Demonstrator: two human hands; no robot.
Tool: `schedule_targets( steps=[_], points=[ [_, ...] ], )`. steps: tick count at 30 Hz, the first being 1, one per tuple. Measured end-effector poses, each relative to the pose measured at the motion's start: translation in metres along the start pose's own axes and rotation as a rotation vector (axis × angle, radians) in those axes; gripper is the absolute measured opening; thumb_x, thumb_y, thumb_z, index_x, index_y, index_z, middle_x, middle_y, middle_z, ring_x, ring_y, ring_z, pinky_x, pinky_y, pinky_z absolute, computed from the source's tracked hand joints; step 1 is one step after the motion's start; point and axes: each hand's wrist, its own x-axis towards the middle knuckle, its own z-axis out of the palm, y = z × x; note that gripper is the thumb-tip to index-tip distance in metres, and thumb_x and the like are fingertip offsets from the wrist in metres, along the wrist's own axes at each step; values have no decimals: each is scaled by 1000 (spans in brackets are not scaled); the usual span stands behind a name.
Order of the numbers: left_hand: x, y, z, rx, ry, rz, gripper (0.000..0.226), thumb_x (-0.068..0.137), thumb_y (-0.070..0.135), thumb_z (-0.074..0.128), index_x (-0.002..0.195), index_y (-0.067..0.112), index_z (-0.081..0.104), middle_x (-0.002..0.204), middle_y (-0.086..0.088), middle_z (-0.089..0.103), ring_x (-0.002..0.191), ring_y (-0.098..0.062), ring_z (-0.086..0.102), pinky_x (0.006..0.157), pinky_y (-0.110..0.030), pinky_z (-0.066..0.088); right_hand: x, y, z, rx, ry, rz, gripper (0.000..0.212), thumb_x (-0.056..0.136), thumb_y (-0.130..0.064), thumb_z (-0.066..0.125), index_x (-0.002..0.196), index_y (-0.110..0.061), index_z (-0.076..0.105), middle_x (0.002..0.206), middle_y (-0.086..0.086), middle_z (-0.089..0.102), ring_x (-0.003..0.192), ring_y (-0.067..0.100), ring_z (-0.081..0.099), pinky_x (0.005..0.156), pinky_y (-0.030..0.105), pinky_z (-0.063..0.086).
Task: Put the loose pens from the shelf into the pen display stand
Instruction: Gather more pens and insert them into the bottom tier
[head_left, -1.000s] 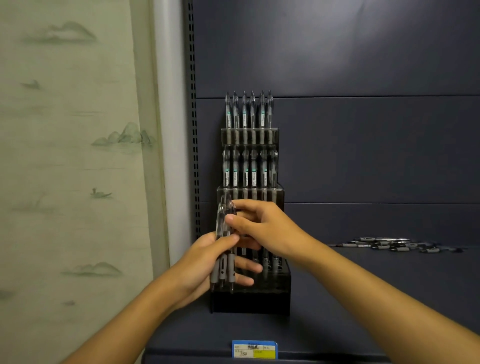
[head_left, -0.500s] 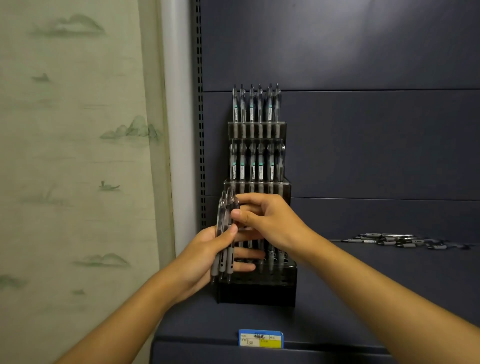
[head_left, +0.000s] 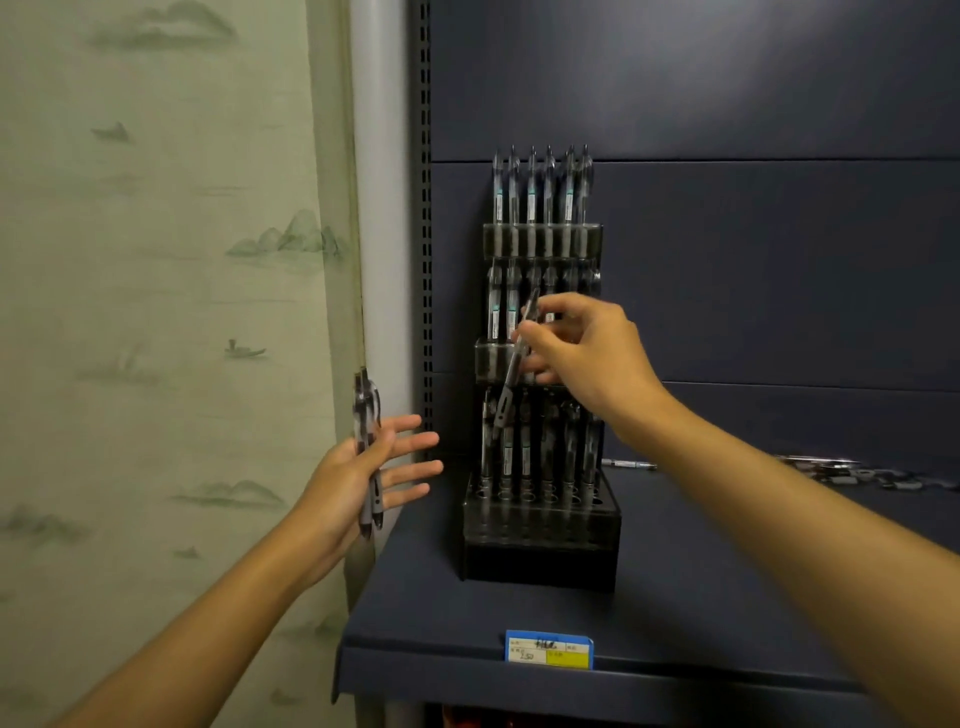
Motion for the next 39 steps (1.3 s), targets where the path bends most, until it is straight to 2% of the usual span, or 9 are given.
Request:
schedule_targets(
  steps=[4,10,19,23,29,32,34,37,39],
  points=[
    [-2,-8,-10,3,29,-32,27,102,21,42,115,13,64,108,-10,75,86,-25,75,73,-33,61,-8,15,16,-128,-43,-31,34,95,-24,65,127,-14,61,97,0,73,72,5,73,70,25,62],
    [-2,-8,-11,69,7,-28,28,102,23,42,117,14,63,108,-10,74,88,-27,74,74,-33,61,-12,28,27,-148,-51,-5,35,95,-26,66,128,-14,61,94,-1,73,73,6,73,73,28,62],
    [-2,-5,1,136,-52,-8,28,101,24,42,117,15,63,104,-9,75,91,-29,73,74,-31,61,-31,44,41,-247,-156,0,23,90,-29,72,112,-20,68,84,-5,73,67,5,72,72,30,62],
    [-3,-3,4,126,-73,-1,28,102,23,42,117,13,63,103,-10,75,89,-28,73,74,-33,60,-33,52,43,-317,-157,23,23,86,-36,75,97,-24,60,76,-4,72,63,4,70,70,31,61],
    [-5,3,9,111,-152,34,39,88,33,50,119,13,63,106,-11,74,84,-25,73,70,-30,59,-33,36,33,-304,-141,2,27,85,-44,73,80,-20,63,70,-1,69,56,3,63,60,13,49],
    [-8,9,20,62,-212,50,38,88,31,49,118,11,62,102,-12,74,77,-24,71,66,-30,58,-32,10,32,-171,-133,-60,14,89,-39,70,90,-25,69,81,-7,69,75,1,62,67,9,47],
    [-9,12,31,49,-243,53,34,90,28,48,115,9,62,98,-11,75,76,-25,71,64,-29,58,-32,-4,35,-108,-213,-90,20,89,-36,71,106,-26,69,87,-10,71,84,2,64,74,9,50],
    [-11,17,42,81,-258,61,24,100,20,42,110,8,60,91,-7,75,78,-26,72,62,-30,57,-34,-13,42,-41,-318,-44,35,91,-37,68,124,-27,64,95,-15,71,96,4,67,84,26,59],
    [-12,18,45,96,-272,49,25,101,20,40,113,9,59,94,-8,75,83,-28,71,64,-31,58,-34,-12,43,-45,-320,-35,36,92,-36,67,127,-28,63,95,-15,73,97,4,69,90,36,58]
  ],
)
